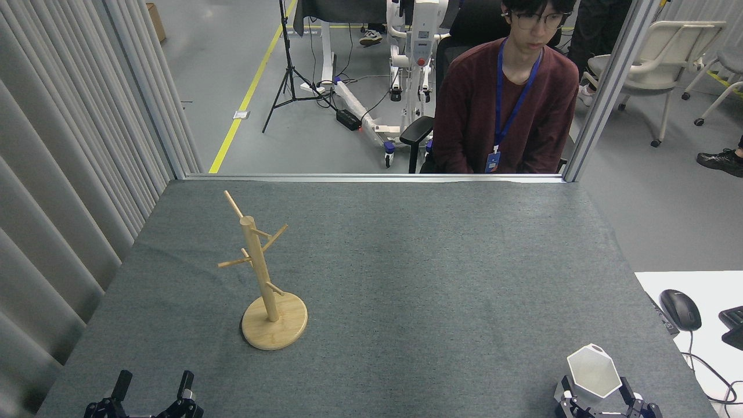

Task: Hang cup on storage rack
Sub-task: 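Grasp the white hexagonal cup with the right gripper and lift it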

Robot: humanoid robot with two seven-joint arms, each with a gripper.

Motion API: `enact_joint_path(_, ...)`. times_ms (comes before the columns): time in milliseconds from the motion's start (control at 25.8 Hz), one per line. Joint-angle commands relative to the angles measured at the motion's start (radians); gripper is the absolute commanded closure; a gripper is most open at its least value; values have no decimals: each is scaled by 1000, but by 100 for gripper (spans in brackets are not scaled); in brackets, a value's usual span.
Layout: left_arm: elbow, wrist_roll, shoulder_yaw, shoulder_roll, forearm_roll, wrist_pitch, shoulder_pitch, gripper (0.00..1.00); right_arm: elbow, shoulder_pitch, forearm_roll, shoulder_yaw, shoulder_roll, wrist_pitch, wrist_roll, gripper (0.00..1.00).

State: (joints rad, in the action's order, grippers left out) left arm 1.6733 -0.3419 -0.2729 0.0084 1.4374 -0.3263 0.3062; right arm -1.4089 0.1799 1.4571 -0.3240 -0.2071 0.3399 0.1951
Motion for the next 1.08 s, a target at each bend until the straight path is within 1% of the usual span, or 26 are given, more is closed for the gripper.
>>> enact_joint_path(0, 2, 0, 0, 2, 0, 1, 4, 0, 25, -17, 0, 2, -8, 1, 1, 1)
enact_joint_path(116, 2, -2, 0, 2, 1, 0, 4, 0, 38, -20, 0, 2, -8, 1, 1, 2)
enact_joint_path(155, 2, -2, 0, 2, 0, 0, 4, 0, 41, -22, 0, 2, -8, 1, 1, 5)
enact_joint_path(232, 2, -6, 1, 2, 0, 0, 4, 0, 45, -22, 0, 0, -8, 1, 3, 26)
enact_joint_path(271, 2, -8, 1, 2, 0, 0, 4, 0, 45, -22, 0, 2, -8, 1, 7, 32)
enact_joint_path(349, 2, -8, 1, 2, 0, 0, 4, 0, 45, -20, -1, 0, -8, 1, 24, 37)
enact_joint_path(504, 2, -8, 6, 2, 1, -10, 4, 0, 41, -20, -4, 0, -8, 4, 27, 38)
enact_joint_path(581, 0, -8, 12, 1, 5, -37, 4, 0, 19, -22, -6, 0, -5, 19, 27, 38)
enact_joint_path(697, -1, 6, 69, -1, 9, -111, 1, 0, -47, -16, -6, -1, -21, 51, 30, 38)
enact_joint_path(775, -3, 8, 126, -5, 20, -131, -9, 0, -99, -8, -6, -3, -40, 79, 41, 39)
enact_joint_path(813, -7, 8, 161, -11, 43, -129, -13, 0, -131, -3, -7, -3, -43, 94, 49, 39)
enact_joint_path(930, -40, -3, 258, -35, 222, -112, -59, 0, -208, 29, -7, -10, -43, 182, 66, 39)
enact_joint_path(968, -50, -5, 274, -45, 259, -96, -73, 0, -220, 30, -9, -12, -41, 208, 66, 39)
enact_joint_path(1046, -60, -5, 299, -54, 275, -79, -104, 0, -236, 32, -9, -12, -40, 226, 66, 39)
